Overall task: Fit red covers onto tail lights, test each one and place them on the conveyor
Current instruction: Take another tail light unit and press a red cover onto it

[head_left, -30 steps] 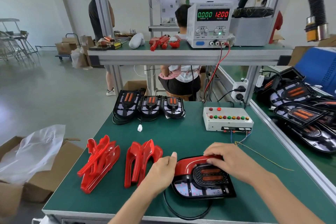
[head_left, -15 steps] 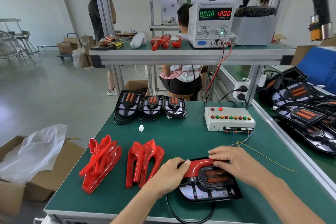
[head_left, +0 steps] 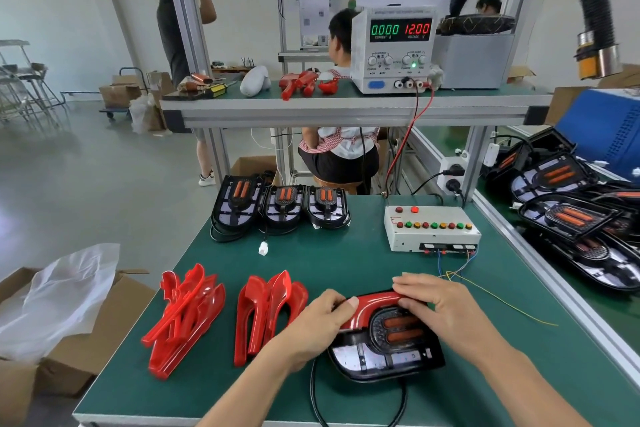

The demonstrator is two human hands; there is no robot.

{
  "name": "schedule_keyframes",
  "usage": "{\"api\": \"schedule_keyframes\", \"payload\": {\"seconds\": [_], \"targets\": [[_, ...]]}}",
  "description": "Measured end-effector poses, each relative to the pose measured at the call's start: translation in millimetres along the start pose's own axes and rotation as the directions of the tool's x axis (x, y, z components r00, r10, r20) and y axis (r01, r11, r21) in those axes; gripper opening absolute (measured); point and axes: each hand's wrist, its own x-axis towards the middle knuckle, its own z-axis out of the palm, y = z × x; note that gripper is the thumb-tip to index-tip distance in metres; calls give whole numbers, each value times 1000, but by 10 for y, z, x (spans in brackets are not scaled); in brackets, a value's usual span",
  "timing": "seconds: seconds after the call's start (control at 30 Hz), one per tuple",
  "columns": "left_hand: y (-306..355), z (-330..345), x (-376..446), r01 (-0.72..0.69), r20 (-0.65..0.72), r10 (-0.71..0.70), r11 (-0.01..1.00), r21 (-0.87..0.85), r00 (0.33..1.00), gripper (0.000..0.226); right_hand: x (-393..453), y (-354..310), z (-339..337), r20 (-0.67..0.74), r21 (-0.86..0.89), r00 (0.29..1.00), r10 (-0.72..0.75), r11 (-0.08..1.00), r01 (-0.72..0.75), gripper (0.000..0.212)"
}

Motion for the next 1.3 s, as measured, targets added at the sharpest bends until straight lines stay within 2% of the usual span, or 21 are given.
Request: {"api": "schedule_keyframes", "payload": {"seconds": [0.07, 0.17, 0.27, 0.37, 0.47, 0.6, 0.77, 0.9, 1.2, 1.3], "targets": [[4, -32, 30, -25, -9, 24, 1000, -16, 1000, 33, -13, -19, 27, -56, 4, 998, -20, 1000, 21, 30], [22, -45, 78, -32, 11, 36, 973, -229, 999, 23, -54, -17, 110, -128, 8, 992, -19, 1000, 21, 29], [81, -41, 177, -69, -54, 52, 916, -395, 997, 16, -74, -6, 209, -233, 25, 972, 34, 999, -29, 28], [156, -76, 268, -66, -102, 14, 847, -528, 995, 17, -75, -9, 266, -310, 64, 947, 89, 995, -72, 26], [206, -138, 303, -60, -37, 47, 805, -591, 998, 25, -102, -9, 296, -359, 75, 927, 111, 993, -90, 25], [226, -206, 292, -66, 97, 138, 844, -533, 986, 29, -149, 37, 314, -396, -6, 916, 67, 997, -76, 24], [166, -329, 249, -146, 306, 224, 955, -259, 925, 58, -190, 105, 326, -372, 21, 922, 104, 994, -104, 25], [147, -400, 255, -177, 311, 259, 947, -269, 915, 59, -176, 119, 284, -353, 13, 934, 53, 999, -52, 25], [111, -478, 220, -141, 328, 242, 942, -303, 913, 57, -231, 176, 290, -329, -40, 941, -82, 997, 73, 25], [177, -457, 213, -87, 334, 207, 936, -341, 920, 58, -236, 181, 294, -341, -89, 933, -111, 992, 85, 23]]}}
